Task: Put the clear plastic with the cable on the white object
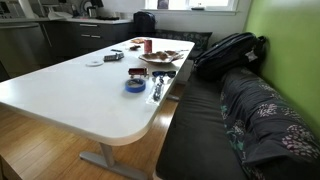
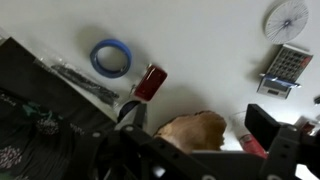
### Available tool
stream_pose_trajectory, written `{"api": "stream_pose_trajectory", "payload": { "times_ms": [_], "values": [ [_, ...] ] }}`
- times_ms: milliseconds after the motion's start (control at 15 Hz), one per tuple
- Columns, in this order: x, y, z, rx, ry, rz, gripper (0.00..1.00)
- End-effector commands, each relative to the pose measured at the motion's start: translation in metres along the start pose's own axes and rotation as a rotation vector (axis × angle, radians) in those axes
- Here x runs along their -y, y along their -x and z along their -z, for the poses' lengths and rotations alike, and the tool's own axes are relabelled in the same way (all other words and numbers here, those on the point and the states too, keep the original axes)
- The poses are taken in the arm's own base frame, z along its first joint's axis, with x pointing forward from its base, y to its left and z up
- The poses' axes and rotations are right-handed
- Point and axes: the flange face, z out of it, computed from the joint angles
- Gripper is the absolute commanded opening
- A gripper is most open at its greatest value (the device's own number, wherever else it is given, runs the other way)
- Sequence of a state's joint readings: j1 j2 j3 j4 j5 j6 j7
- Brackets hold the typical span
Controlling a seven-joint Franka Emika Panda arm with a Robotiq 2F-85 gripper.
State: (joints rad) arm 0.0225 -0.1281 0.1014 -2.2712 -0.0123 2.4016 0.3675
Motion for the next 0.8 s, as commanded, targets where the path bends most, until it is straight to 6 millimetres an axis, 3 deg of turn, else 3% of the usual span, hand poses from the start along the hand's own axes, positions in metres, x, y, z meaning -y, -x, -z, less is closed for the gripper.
{"api": "stream_pose_trajectory", "payload": {
  "times_ms": [0,200,400,600,667,733],
  "values": [
    [-0.058,-0.028,-0.023,-0.012,0.026,-0.037,1.00],
    [-0.113,-0.033,-0.064,0.182,0.021,-0.099,1.00],
    [-0.165,-0.035,-0.102,0.253,0.212,-0.116,1.00],
    [-0.198,-0.036,-0.131,0.281,0.375,-0.076,1.00],
    [-0.204,-0.044,-0.135,0.228,0.426,-0.072,1.00],
    [-0.198,-0.033,-0.125,0.261,0.341,-0.076,1.00]
  ]
}}
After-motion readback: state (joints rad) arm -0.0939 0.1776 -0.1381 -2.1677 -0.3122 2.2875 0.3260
